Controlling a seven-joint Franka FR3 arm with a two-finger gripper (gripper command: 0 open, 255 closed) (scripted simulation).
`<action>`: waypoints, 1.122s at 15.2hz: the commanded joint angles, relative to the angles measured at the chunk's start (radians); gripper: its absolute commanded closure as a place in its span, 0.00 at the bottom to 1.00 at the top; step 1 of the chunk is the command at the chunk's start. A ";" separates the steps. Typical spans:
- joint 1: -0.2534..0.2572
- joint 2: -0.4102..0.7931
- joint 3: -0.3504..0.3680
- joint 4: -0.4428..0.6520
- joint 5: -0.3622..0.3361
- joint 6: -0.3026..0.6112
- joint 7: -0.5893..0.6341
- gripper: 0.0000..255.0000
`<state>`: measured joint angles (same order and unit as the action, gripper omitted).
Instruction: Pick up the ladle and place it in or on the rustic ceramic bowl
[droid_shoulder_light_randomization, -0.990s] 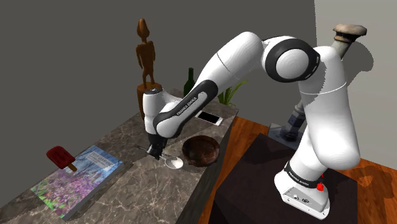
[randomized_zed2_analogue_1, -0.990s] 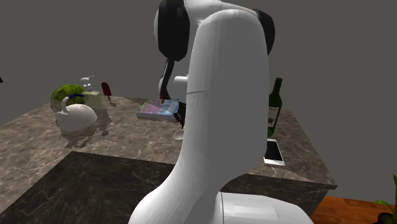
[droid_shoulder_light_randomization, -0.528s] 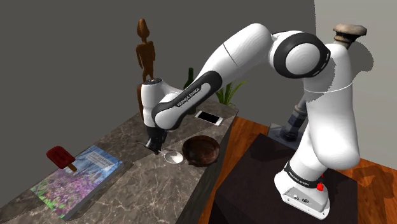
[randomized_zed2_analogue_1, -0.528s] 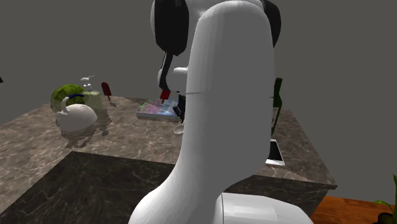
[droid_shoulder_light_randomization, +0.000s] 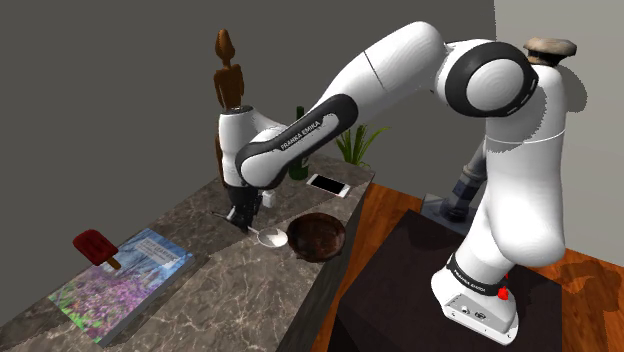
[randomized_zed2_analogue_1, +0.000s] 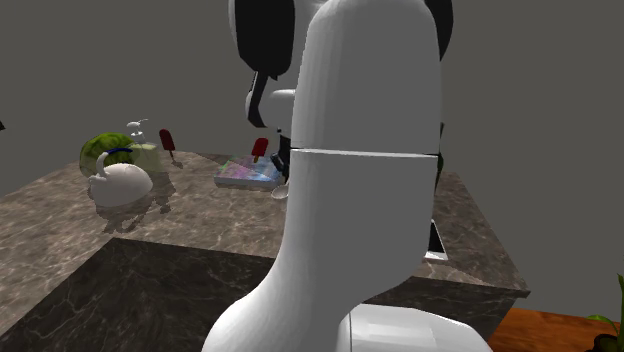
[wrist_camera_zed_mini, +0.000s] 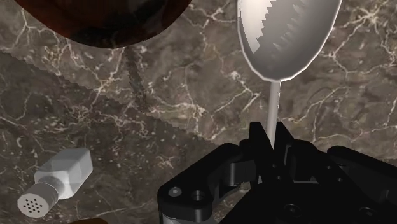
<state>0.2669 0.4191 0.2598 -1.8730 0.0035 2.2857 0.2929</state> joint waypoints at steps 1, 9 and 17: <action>-0.001 -0.015 0.002 0.006 0.003 -0.021 0.001 1.00; -0.007 -0.071 0.009 0.040 0.017 -0.110 -0.001 1.00; -0.080 -0.330 0.006 -0.287 0.104 -0.042 -0.118 1.00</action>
<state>0.1947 0.1233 0.2665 -2.1183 0.0953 2.2357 0.1912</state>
